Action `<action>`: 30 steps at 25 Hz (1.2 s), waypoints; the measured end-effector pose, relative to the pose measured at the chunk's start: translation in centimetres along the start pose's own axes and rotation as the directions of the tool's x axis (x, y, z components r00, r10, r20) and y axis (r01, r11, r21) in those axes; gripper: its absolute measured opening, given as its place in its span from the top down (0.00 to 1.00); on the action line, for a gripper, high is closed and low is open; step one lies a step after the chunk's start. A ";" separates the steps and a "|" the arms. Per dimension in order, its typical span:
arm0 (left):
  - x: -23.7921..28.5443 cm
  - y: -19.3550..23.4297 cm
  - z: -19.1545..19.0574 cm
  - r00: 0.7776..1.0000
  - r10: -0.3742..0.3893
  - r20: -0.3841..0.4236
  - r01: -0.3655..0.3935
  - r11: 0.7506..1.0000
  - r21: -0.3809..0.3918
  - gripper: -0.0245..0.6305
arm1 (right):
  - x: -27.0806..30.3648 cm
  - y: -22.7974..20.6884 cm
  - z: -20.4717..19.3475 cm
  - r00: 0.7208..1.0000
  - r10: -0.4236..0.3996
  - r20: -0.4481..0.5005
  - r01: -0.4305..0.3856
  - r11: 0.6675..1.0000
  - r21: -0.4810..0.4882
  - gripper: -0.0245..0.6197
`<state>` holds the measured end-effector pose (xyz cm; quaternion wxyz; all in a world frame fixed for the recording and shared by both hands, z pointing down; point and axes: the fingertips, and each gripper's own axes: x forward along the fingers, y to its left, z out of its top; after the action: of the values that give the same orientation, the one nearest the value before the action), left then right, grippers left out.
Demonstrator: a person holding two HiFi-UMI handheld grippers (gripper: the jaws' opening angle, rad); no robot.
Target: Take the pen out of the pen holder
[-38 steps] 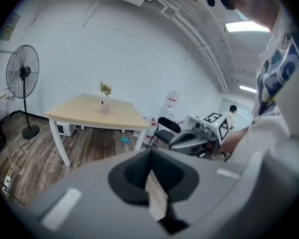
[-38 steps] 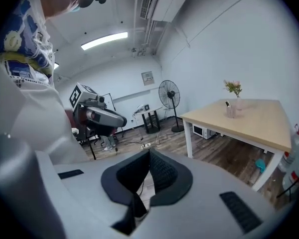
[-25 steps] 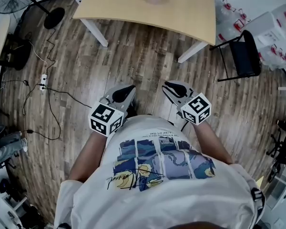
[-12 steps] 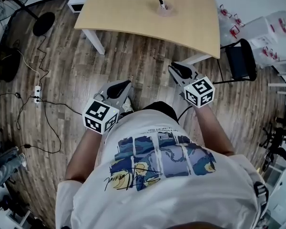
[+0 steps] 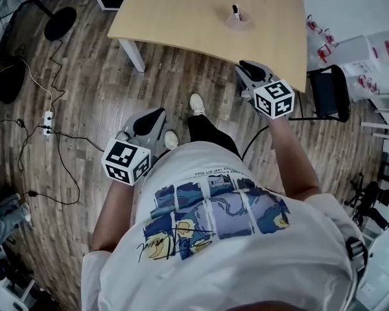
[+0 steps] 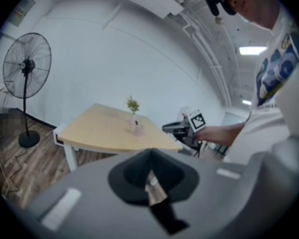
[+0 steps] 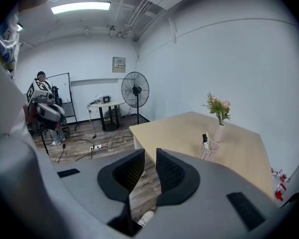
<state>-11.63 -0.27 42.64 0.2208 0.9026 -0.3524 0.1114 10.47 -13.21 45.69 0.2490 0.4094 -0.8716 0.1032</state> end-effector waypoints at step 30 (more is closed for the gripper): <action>16.8 8.6 11.9 0.978 0.204 -0.048 -0.204 0.979 0.010 0.95 | 20.1 -22.9 -0.3 0.991 -0.052 -0.125 0.053 0.999 0.003 0.74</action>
<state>-4.74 -21.45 40.99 0.2144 0.8593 -0.4373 0.1562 17.24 -41.15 55.81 0.3042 0.4257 -0.8430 0.1249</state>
